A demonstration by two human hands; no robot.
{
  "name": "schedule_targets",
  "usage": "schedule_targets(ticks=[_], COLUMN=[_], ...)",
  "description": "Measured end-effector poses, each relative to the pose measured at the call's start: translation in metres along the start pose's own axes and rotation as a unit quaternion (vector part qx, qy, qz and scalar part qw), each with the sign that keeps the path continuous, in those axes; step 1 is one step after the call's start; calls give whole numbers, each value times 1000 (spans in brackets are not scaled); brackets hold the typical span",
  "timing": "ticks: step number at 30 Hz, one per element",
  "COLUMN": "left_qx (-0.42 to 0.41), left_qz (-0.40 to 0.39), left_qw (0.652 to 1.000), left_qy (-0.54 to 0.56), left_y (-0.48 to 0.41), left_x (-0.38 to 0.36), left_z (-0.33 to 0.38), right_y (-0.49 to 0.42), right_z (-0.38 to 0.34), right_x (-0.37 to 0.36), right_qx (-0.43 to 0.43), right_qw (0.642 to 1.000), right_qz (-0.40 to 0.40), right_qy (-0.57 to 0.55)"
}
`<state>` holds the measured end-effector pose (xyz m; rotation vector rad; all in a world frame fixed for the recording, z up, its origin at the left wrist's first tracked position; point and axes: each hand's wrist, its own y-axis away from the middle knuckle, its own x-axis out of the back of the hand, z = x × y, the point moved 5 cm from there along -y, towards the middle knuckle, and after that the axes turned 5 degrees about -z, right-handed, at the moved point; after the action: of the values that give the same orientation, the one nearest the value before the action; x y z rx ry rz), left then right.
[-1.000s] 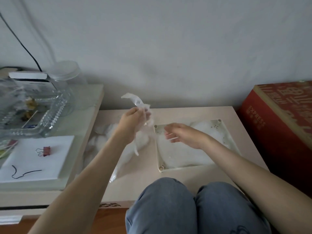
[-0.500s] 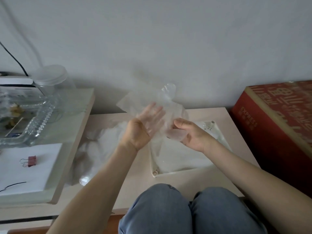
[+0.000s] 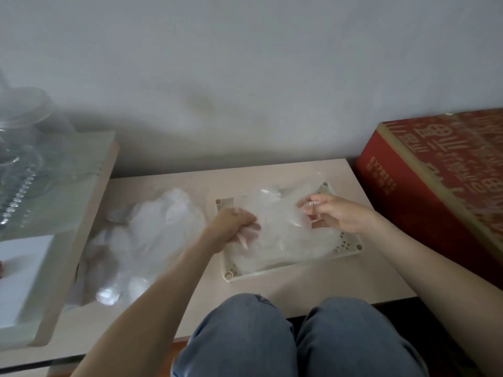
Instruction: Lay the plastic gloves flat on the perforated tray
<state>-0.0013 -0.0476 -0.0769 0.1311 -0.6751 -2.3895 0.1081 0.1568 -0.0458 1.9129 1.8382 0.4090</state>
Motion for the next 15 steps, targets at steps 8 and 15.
schedule_targets(ticks=[8,15], left_qx=[-28,-30], left_qz=[28,61], left_qw=[996,997], left_qy=[77,26], left_y=[2,8], left_x=[-22,-24], left_z=[27,27], right_y=[-4,4], right_z=[20,25], right_x=[-13,-11], right_qx=[36,-45], right_qw=[974,986], right_qz=[-65,44], right_qy=[-214,-153])
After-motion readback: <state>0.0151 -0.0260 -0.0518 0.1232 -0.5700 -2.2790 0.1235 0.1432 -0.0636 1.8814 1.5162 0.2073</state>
